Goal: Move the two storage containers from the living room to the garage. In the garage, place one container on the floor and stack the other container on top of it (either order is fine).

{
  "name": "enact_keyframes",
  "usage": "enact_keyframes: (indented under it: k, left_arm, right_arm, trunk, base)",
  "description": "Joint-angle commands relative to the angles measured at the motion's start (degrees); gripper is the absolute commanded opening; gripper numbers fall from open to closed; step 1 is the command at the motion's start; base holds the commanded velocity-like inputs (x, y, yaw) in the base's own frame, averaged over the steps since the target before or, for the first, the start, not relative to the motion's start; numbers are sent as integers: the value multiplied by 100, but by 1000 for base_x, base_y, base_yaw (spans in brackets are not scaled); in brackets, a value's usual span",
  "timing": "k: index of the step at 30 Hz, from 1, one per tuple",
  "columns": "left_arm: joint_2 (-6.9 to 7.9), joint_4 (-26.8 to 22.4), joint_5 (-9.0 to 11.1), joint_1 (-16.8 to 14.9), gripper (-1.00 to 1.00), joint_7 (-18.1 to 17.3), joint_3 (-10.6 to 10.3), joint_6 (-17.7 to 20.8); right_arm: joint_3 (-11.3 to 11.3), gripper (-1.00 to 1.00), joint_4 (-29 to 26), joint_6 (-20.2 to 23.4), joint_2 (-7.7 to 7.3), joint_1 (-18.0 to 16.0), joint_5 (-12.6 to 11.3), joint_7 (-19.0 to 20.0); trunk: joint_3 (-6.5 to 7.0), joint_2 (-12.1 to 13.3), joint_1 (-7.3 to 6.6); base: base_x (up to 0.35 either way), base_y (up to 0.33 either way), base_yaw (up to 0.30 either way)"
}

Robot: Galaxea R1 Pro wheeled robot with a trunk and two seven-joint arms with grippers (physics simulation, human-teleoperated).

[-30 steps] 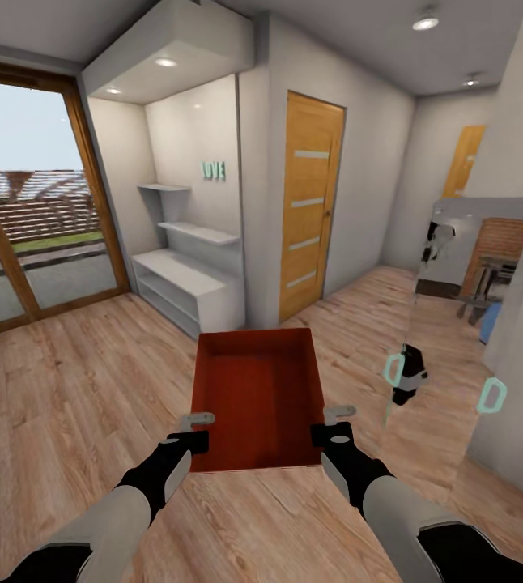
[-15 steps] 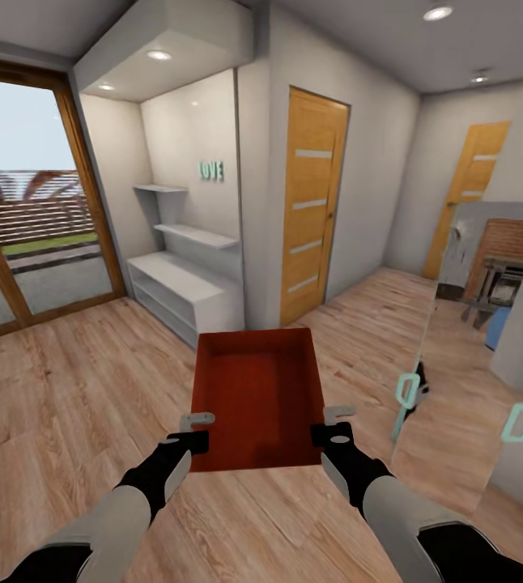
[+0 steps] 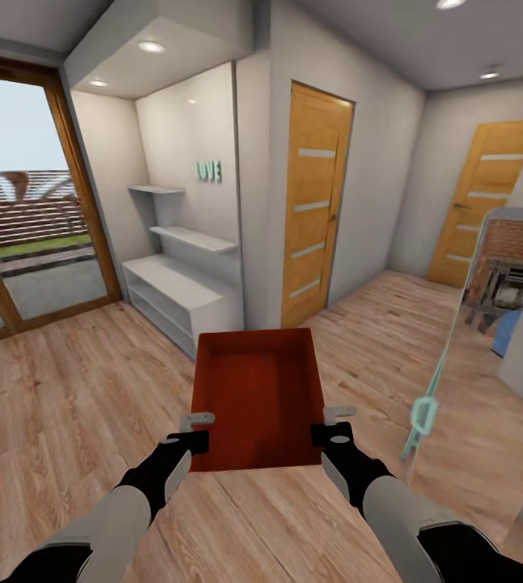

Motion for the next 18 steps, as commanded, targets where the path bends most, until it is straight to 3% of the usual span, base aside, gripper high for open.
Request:
enact_keyframes:
  k: [1, 18]
  left_arm:
    - [195, -25, 37, -2, -100, 17, -109, -89]
    - [202, -26, 36, -2, -100, 17, -110, -90]
  right_arm:
    - [31, -100, 21, 28, -66, -7, -104, -11]
    - [31, -100, 21, 28, -66, -7, -104, -16]
  trunk:
    - [-13, -13, 7]
    - [-13, -13, 7]
  base:
    - [322, 0, 0]
    - [322, 0, -3]
